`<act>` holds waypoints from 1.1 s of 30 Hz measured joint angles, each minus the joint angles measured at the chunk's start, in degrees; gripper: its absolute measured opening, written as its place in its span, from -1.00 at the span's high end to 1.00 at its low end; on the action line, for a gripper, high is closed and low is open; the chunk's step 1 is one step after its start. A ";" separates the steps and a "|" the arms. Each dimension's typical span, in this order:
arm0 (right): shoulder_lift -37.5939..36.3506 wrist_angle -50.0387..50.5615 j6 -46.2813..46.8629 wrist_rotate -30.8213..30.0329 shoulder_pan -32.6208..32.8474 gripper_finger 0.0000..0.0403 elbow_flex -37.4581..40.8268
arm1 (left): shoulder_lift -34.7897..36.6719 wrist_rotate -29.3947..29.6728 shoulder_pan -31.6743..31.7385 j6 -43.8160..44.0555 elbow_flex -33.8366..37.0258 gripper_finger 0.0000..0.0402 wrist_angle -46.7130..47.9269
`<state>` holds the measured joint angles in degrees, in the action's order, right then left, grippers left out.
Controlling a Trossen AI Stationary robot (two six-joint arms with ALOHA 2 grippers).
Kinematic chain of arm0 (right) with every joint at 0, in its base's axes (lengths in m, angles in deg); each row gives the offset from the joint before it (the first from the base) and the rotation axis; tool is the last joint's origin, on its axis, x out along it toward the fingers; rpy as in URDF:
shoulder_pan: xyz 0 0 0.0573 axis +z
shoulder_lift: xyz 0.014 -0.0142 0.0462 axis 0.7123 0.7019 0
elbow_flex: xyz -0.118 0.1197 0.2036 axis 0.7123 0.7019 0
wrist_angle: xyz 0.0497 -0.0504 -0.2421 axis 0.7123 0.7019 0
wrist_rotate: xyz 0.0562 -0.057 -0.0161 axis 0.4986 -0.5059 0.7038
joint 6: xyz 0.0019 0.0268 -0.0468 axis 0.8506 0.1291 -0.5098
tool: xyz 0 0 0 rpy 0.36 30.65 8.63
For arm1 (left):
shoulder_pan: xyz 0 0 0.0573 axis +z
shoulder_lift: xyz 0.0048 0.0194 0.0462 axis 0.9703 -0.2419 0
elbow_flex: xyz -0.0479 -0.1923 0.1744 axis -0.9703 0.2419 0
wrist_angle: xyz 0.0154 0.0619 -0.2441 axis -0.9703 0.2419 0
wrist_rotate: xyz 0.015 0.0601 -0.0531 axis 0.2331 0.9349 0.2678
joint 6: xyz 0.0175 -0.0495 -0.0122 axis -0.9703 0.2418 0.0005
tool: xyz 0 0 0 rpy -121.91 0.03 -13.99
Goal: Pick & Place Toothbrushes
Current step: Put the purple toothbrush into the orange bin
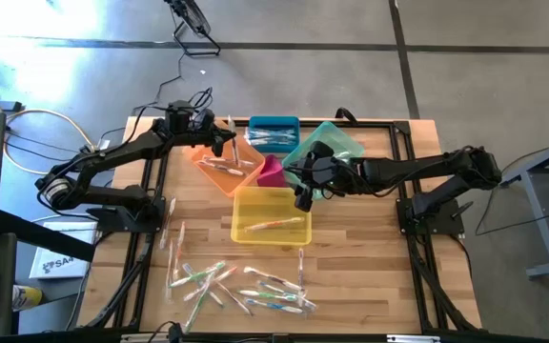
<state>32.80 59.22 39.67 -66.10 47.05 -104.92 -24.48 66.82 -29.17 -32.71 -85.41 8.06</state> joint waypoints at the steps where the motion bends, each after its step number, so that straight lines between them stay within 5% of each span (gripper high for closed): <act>1: 0.00 -0.02 0.00 0.00 -0.01 -0.28 0.00 | -0.03 0.86 -0.02 0.00 0.16 0.97 -0.06; 11: 0.02 -0.01 0.26 0.02 -0.13 -0.28 0.00 | -0.03 8.07 -0.34 -0.35 3.42 0.91 -2.48; 21: 0.02 -0.05 2.80 0.03 -0.13 -0.28 0.00 | -0.03 11.96 -1.46 10.04 17.84 0.95 -31.17; 33: 0.04 -0.10 2.70 -0.22 -0.53 -0.28 0.00 | -0.03 13.70 -1.49 15.24 21.92 0.91 -34.00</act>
<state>32.84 59.13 42.37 -66.31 46.52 -104.92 -24.51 80.52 -30.66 -17.48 -63.49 -25.93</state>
